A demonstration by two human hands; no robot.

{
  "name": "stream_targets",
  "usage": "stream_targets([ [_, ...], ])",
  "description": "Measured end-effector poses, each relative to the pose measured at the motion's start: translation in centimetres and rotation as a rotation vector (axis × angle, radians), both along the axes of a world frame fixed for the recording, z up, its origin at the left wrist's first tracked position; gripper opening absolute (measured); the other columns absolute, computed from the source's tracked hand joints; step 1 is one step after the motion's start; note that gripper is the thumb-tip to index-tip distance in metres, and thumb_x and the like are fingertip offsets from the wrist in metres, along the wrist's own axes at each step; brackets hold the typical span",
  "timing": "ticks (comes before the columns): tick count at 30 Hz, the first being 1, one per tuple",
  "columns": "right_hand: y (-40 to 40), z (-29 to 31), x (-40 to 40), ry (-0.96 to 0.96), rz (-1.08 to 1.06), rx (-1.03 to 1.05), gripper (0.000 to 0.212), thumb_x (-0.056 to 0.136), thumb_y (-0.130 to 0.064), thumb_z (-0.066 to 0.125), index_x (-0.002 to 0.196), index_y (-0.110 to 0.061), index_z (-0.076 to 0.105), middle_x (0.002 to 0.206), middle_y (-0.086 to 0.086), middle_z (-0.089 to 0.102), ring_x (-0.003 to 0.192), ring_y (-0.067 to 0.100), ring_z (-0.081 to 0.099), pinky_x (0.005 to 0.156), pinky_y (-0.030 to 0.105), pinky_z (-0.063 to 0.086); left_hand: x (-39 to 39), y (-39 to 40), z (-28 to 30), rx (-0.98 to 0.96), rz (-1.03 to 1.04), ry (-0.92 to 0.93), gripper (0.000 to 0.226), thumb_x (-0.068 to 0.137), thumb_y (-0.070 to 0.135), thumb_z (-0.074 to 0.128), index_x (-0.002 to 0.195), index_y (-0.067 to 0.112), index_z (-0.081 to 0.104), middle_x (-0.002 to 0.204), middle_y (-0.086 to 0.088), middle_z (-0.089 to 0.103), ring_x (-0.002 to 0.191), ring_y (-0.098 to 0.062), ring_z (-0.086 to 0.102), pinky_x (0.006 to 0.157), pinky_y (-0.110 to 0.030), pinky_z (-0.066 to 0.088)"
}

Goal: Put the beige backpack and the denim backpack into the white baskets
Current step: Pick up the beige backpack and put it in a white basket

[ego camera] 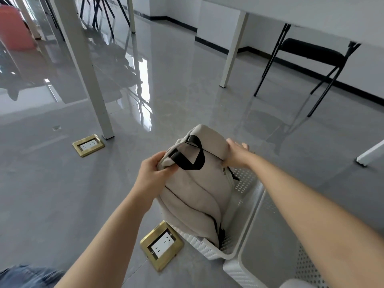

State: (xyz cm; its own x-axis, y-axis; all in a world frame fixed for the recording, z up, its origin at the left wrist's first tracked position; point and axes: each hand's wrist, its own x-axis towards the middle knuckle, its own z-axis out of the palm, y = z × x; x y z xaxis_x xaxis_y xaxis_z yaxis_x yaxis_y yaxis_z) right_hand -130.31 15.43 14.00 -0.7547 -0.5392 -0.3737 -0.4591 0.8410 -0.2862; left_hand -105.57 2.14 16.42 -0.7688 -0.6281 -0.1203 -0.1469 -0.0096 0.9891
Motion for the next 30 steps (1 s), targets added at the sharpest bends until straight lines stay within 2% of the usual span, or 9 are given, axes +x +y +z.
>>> stream_targets([
  [5, 3.7, 3.2, 1.6, 0.112, -0.010, -0.129, 0.050, 0.071, -0.041, 0.063, 0.101, -0.015, 0.033, 0.098, 0.014, 0.059, 0.094, 0.036, 0.058, 0.080, 0.042, 0.047, -0.6, -0.2, -0.1, 0.077, 0.160, 0.043, 0.016, 0.086, 0.015, 0.066, 0.095, 0.028, 0.071, 0.098, -0.007, 0.070, 0.090, -0.017, 0.059, 0.088, -0.043, 0.052],
  [8, 3.8, 8.3, 1.9, 0.293, -0.046, -0.398, 0.037, 0.076, -0.029, 0.061, 0.099, -0.016, 0.035, 0.093, 0.010, 0.057, 0.085, 0.034, 0.056, 0.068, 0.033, 0.040, -1.3, -0.2, -0.3, 0.059, 0.176, 0.072, 0.023, 0.087, 0.008, 0.062, 0.092, 0.029, 0.069, 0.092, -0.003, 0.065, 0.086, -0.016, 0.055, 0.080, -0.035, 0.049],
  [12, 2.7, 14.3, 4.4, 0.366, 0.027, -0.550, 0.038, 0.077, -0.022, 0.061, 0.113, -0.022, 0.049, 0.099, -0.001, 0.059, 0.088, 0.023, 0.055, 0.074, 0.028, 0.041, -2.3, -0.1, -0.6, 0.042, 0.206, 0.080, 0.021, 0.085, 0.006, 0.061, 0.092, 0.024, 0.068, 0.086, -0.004, 0.059, 0.081, -0.014, 0.049, 0.073, -0.028, 0.042],
  [18, 2.8, 10.6, 7.1, 0.531, -0.012, -0.112, 0.043, 0.080, -0.043, 0.054, 0.118, -0.026, 0.047, 0.110, 0.014, 0.059, 0.101, 0.038, 0.058, 0.076, 0.038, 0.043, -2.2, -0.5, -0.9, 0.104, 0.260, 0.099, 0.021, 0.085, 0.009, 0.063, 0.095, 0.026, 0.068, 0.092, -0.004, 0.064, 0.088, -0.019, 0.055, 0.080, -0.036, 0.049],
  [21, 3.4, 4.4, 7.5, 0.484, -0.035, 0.050, 0.074, 0.085, -0.060, 0.047, 0.145, -0.031, 0.013, 0.130, 0.018, 0.038, 0.112, 0.041, 0.044, 0.087, 0.045, 0.041, -2.1, -0.4, -0.7, 0.120, 0.235, 0.107, 0.020, 0.084, 0.011, 0.064, 0.090, 0.029, 0.069, 0.093, -0.005, 0.066, 0.089, -0.020, 0.058, 0.082, -0.040, 0.052],
  [25, 3.9, -1.0, 7.4, 0.183, -0.193, 0.262, 0.100, 0.081, -0.076, 0.036, 0.148, -0.033, -0.025, 0.158, 0.020, 0.007, 0.132, 0.044, 0.035, 0.098, 0.051, 0.040, -2.0, -0.4, -0.6, 0.162, 0.233, 0.103, 0.012, 0.084, 0.020, 0.067, 0.095, 0.026, 0.071, 0.093, -0.002, 0.069, 0.091, -0.019, 0.061, 0.085, -0.040, 0.053],
  [27, 3.6, -1.7, 8.0, -0.074, -0.249, 0.309, 0.096, 0.084, -0.065, 0.047, 0.153, -0.020, -0.003, 0.152, 0.022, 0.026, 0.124, 0.040, 0.049, 0.087, 0.043, 0.049, -2.0, -0.5, -0.6, 0.187, 0.226, 0.096, 0.012, 0.085, 0.025, 0.067, 0.096, 0.026, 0.072, 0.094, -0.002, 0.070, 0.091, -0.017, 0.063, 0.087, -0.040, 0.054],
  [29, 2.8, -2.0, 8.9, -0.363, -0.282, 0.208, 0.061, 0.089, -0.048, 0.054, 0.131, -0.006, 0.039, 0.117, 0.020, 0.057, 0.093, 0.035, 0.062, 0.063, 0.034, 0.051, -2.2, -0.4, -0.5, 0.203, 0.221, 0.084, 0.015, 0.086, 0.027, 0.066, 0.099, 0.026, 0.073, 0.095, -0.001, 0.071, 0.093, -0.017, 0.064, 0.090, -0.042, 0.053],
  [30, 2.5, -2.3, 9.4, -0.485, -0.306, 0.103, 0.049, 0.090, -0.040, 0.055, 0.123, -0.005, 0.043, 0.102, 0.019, 0.059, 0.085, 0.032, 0.061, 0.059, 0.033, 0.050, -2.2, -0.4, -0.4, 0.210, 0.215, 0.083, 0.016, 0.085, 0.028, 0.066, 0.100, 0.026, 0.073, 0.097, -0.001, 0.072, 0.097, -0.018, 0.065, 0.091, -0.043, 0.053],
])
